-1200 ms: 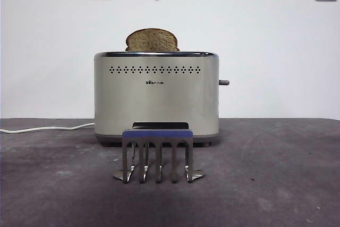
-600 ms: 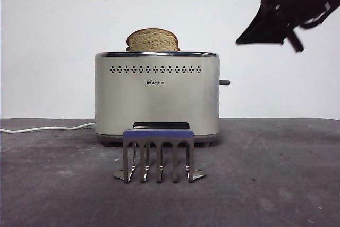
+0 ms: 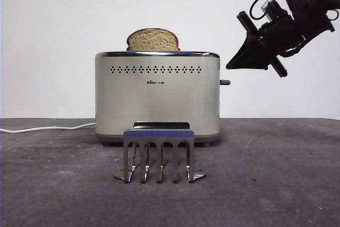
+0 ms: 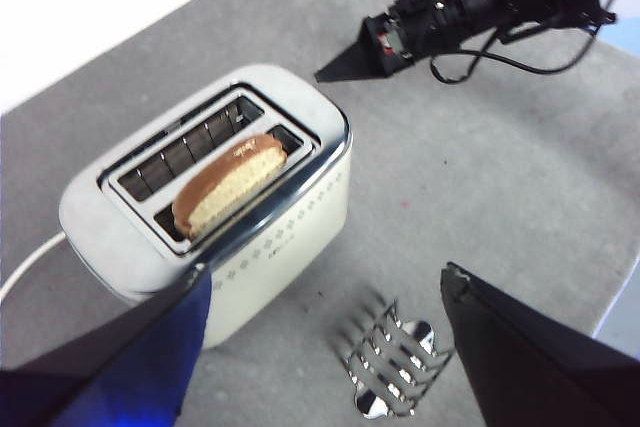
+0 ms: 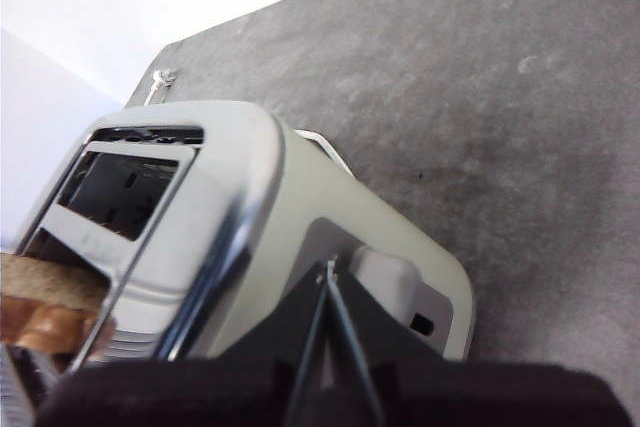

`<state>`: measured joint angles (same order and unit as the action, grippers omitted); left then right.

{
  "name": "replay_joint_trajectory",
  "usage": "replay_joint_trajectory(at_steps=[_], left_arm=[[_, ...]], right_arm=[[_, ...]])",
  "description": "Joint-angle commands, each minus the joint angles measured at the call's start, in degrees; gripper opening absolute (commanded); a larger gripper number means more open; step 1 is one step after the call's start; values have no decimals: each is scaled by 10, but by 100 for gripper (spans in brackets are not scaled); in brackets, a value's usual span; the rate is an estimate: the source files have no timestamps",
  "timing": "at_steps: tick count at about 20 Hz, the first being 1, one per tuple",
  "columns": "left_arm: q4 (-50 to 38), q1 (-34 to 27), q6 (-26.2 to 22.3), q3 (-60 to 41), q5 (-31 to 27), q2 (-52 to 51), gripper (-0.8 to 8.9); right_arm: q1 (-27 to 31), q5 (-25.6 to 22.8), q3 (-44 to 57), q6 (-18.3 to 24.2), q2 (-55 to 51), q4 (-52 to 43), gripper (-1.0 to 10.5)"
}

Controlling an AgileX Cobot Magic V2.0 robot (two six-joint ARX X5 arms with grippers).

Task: Pick up a slice of bread from the rack,put the bread on the toaster,press the button

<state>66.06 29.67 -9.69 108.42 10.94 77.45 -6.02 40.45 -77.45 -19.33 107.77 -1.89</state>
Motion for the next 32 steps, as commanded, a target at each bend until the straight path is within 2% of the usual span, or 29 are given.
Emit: replay_joint_trajectory(at_steps=[1,10,12,16,18,32], left_arm=[[2,0,7,-1,1,-1,385],[0,0,7,-1,0,-1,382],[3,0,7,-1,1,-1,382],[5,0,7,-1,0,-1,382],[5,0,7,-1,0,-1,382],[9,0,7,-1,0,-1,382]], right_arm=[[-2,-1,-7,-5,19,-9,-13],[-12,-4,-8,0,77,-7,-13],[-16,-6,-8,15,91,11,-13],[-19,-61,-8,71,106,77,-12],[-19,-63,-8,78,108,89,-12],[-19,-63,-8,79,108,92,-12]])
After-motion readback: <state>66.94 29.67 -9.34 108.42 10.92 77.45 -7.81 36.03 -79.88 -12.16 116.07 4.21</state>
